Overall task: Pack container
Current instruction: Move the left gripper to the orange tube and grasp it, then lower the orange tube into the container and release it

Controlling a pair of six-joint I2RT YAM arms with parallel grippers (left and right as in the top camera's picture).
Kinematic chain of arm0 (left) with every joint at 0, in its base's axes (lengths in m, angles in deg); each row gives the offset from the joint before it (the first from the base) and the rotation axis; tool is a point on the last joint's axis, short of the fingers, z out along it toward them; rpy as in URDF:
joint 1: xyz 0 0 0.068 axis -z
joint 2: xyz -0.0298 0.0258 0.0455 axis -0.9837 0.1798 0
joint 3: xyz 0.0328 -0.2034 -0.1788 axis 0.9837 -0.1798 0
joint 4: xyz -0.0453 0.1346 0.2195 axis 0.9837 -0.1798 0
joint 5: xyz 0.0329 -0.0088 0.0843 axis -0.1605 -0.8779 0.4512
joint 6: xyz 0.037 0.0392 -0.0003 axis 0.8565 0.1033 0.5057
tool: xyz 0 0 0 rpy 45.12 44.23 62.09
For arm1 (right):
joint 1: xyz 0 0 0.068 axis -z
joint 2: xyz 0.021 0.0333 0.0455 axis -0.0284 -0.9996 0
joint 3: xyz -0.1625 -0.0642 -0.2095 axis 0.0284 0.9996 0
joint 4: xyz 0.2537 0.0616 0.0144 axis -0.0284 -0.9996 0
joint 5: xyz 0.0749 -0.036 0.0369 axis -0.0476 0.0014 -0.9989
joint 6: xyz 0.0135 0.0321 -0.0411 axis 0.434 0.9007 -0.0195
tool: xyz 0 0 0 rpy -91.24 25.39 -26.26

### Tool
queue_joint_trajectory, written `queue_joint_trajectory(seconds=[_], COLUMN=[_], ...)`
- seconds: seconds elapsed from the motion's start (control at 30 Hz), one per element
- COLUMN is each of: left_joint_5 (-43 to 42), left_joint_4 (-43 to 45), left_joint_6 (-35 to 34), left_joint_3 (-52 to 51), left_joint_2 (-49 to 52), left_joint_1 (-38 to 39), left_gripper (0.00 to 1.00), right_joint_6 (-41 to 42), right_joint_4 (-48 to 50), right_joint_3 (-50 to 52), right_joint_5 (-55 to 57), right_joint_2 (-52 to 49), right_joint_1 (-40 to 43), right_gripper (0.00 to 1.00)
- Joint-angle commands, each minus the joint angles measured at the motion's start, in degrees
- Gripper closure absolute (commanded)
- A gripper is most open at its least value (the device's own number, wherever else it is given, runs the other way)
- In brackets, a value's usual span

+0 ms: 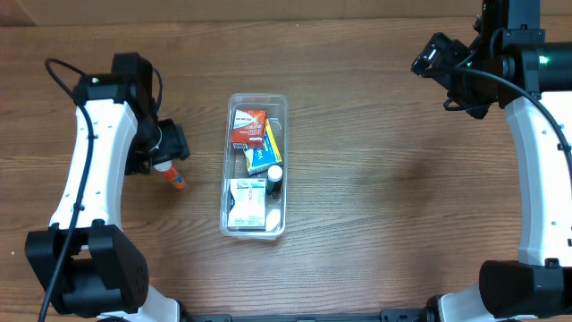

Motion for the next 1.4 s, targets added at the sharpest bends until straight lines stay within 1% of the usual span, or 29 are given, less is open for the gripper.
queue_joint_trajectory(seconds=[0.0,0.07,0.13,0.2,0.23,0.3,0.43,0.47,0.57,0.6,0.63,0.7,0.8,0.87,0.93,0.97,1.07,1.2,1.27,1.37], left_joint_5=[-2.3,-2.2,-2.1,-0.7,-0.1,1.0,1.3,1.3,1.3,1.3,1.3,1.5,1.5,1.4,1.2,1.1,-0.9,-2.7,-2.3,-2.1], left_joint_4=[2.4,3.0,3.5,3.5,3.5,3.6,5.9,6.4,7.3,7.6,8.0,7.8,3.0,-3.0,-8.1,-12.7,-19.2,-19.2,-18.8,-17.6], left_joint_6=[2.4,2.4,2.4,2.4,2.4,1.6,1.2,1.3,1.3,1.3,1.3,1.3,1.3,1.3,1.3,1.3,1.3,0.7,-1.4,-4.2], left_joint_3=[-3.5,-3.7,-3.7,-3.7,-3.8,-4.7,-7.5,-8.2,-8.5,-8.5,-8.5,-7.5,-2.0,5.2,11.3,16.5,25.8,26.4,24.9,21.6], left_joint_2=[-0.3,-0.3,-0.3,-0.3,-0.3,-0.3,-0.3,-0.3,-0.3,-0.3,-0.3,-0.3,-0.4,-0.4,-0.4,-0.4,-0.7,-1.9,-1.9,-1.9], left_joint_1=[0.0,0.0,0.0,0.0,0.0,0.0,0.0,0.0,0.0,0.0,0.0,0.0,0.1,0.9,2.4,4.3,9.8,17.4,23.5,29.8], left_gripper=[0.41,0.43,0.50,0.48,0.44,0.41,0.41,0.42,0.50,0.56,0.65,0.69,0.78,0.80,0.81,0.82,0.82,0.81,0.81,0.81], right_joint_6=[-0.2,-0.2,-0.2,-0.2,-0.2,-0.2,-0.2,-0.2,-0.2,-0.2,-0.2,-0.2,-0.2,-0.2,-0.2,-0.2,-0.2,-0.2,-0.2,-0.2], right_joint_4=[0.2,0.3,0.2,0.2,0.2,0.2,0.2,0.2,0.2,0.2,0.2,0.3,0.2,0.2,0.2,0.2,0.2,0.2,0.2,0.2], right_joint_3=[-0.2,-0.2,-0.2,-0.2,-0.2,-0.2,-0.2,-0.2,-0.2,-0.2,-0.2,-0.2,-0.2,-0.2,-0.2,-0.2,-0.2,-0.2,-0.2,-0.2], right_joint_5=[-0.3,-0.3,-0.3,-0.3,-0.3,-0.3,-0.3,-0.3,-0.3,-0.3,-0.3,-0.3,-0.3,-0.3,-0.3,-0.3,-0.3,-0.3,-0.3,-0.3], right_joint_2=[0.1,0.1,0.1,0.1,0.1,0.1,0.1,0.1,0.1,0.1,0.1,0.1,0.1,0.1,0.1,0.1,0.1,0.1,0.1,0.1], right_joint_1=[0.2,0.2,0.2,0.2,0.2,0.2,0.2,0.2,0.2,0.2,0.2,0.2,0.2,0.2,0.2,0.2,0.2,0.2,0.2,0.2], right_gripper=[0.00,0.00,0.00,0.00,0.00,0.00,0.00,0.00,0.00,0.00,0.00,0.00,0.00,0.00,0.00,0.00,0.00,0.00,0.00,0.00])
